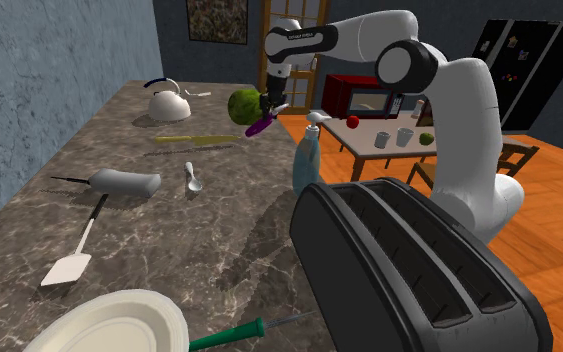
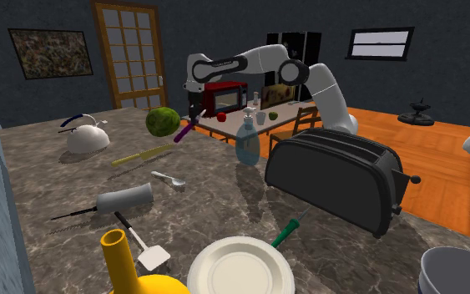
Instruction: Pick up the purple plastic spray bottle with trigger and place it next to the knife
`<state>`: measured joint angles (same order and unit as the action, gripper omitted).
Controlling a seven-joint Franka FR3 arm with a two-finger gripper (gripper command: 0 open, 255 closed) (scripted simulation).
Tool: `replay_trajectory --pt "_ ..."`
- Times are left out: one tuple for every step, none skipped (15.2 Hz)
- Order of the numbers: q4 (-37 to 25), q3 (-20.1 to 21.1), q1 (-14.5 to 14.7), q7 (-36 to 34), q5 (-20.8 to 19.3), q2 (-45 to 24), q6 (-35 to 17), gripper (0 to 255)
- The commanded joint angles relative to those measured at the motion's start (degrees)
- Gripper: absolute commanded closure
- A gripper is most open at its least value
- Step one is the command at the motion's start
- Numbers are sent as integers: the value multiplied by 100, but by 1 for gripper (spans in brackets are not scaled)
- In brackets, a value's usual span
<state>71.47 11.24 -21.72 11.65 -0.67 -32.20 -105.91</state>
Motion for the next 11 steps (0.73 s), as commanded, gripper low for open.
replay_trajectory --pt "-21 -12 -21 42 -5 -75 -56 255" --pt "50 -13 -25 45 -5 -79 -130 255" --pt "113 -14 -27 49 -6 -88 -201 255" --pt "178 -15 -29 52 -6 -96 -274 255" --pt "240 -17 -31 55 -7 -106 -345 255" --pt "300 -19 -33 58 -8 -117 -415 255" --pt "357 -20 -35 61 -10 -129 -485 255" --pt "412 -22 -36 64 -11 -143 -554 255" --pt "466 -24 -37 67 -13 -158 -622 255" --pt "517 -26 -38 70 -15 -175 -689 255" --pt "566 -28 -39 73 -17 -192 -756 255"
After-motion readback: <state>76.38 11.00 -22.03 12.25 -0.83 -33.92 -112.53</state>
